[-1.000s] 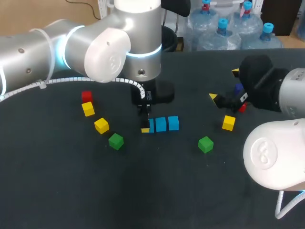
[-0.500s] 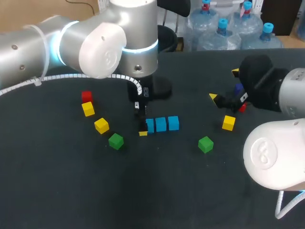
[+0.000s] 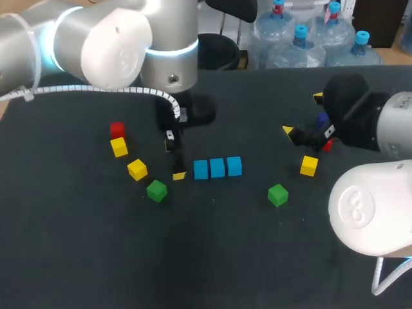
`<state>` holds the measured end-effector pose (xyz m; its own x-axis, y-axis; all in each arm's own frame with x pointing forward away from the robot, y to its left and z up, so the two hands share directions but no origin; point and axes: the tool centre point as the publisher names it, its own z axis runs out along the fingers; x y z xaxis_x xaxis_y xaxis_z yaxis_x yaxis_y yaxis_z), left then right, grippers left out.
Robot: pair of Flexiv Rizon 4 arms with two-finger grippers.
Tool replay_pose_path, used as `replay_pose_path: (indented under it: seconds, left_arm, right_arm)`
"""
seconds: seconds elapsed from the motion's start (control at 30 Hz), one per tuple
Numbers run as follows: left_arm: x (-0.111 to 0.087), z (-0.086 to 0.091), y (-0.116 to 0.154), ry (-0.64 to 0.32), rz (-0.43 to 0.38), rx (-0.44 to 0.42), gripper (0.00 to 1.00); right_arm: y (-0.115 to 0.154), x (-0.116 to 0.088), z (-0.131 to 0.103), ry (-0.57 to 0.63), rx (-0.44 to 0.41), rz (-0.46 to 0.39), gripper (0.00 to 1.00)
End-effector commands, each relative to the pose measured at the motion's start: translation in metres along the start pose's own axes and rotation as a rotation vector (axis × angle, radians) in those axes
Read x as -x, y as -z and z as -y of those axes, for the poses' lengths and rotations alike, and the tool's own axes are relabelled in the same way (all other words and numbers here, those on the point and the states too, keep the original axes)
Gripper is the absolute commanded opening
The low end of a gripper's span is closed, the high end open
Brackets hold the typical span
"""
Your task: Place the blue cubes, place green cubes on the blue cubes, place the yellow cubes on the green cubes, then place the red cubes on the yellow cubes, and place purple cube on the red cubes.
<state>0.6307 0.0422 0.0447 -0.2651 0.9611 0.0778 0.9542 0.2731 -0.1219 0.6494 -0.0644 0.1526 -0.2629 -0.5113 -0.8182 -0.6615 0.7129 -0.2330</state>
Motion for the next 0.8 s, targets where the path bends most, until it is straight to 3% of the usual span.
replay_pose_path:
  seconds: [0.03,0.27,0.8]
  left_arm:
    - [-0.009,0.008,-0.005,0.059,0.029,-0.001,1.00]
    - [-0.021,0.018,-0.018,0.207,0.046,0.009,1.00]
    - [-0.043,0.030,-0.033,0.366,0.057,0.025,1.00]
  right_arm:
    - [0.000,-0.001,0.001,0.000,0.003,0.002,1.00]
    - [0.000,-0.001,0.001,0.000,0.003,0.002,1.00]
    - [0.000,-0.001,0.001,0.000,0.003,0.002,1.00]
